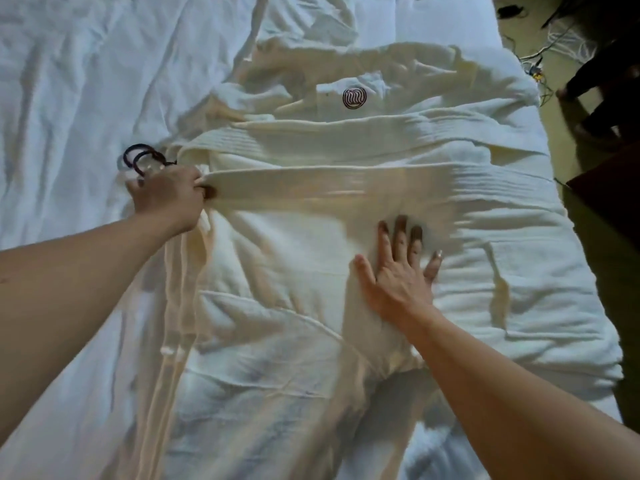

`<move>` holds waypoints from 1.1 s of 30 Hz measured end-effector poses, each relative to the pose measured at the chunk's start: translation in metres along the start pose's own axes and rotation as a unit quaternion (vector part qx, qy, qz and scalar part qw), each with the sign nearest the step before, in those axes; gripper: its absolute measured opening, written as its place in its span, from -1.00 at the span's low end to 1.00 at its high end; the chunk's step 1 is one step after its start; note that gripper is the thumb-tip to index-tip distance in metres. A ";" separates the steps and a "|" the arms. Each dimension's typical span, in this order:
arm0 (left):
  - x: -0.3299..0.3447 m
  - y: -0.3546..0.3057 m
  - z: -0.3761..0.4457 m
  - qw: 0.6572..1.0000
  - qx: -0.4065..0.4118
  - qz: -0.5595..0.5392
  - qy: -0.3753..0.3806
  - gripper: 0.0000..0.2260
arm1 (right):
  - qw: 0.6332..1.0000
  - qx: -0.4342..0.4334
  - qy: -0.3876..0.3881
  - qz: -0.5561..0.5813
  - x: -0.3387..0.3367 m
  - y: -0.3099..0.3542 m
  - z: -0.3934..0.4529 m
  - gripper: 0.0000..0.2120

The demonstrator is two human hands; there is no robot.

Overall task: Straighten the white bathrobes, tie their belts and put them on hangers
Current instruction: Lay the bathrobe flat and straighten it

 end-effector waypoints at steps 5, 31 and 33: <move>0.015 -0.005 -0.050 0.934 -0.202 -0.266 -0.126 -0.57 | 1.000 0.009 0.000 0.015 0.008 0.002 -0.005 -0.28; 0.067 0.043 -0.095 0.928 -0.253 -0.267 0.054 -0.59 | 0.994 -0.046 -0.001 0.097 -0.009 -0.020 -0.048 -0.45; 0.084 0.039 -0.095 0.917 -0.254 -0.304 0.046 -0.56 | 0.992 0.026 -0.059 0.113 -0.023 -0.052 -0.056 -0.49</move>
Point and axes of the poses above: each hand's wrist, its own z-axis towards the middle knuckle, its own x-axis out of the palm, y = z × x, the point moved 5 cm from there along z, towards the middle knuckle
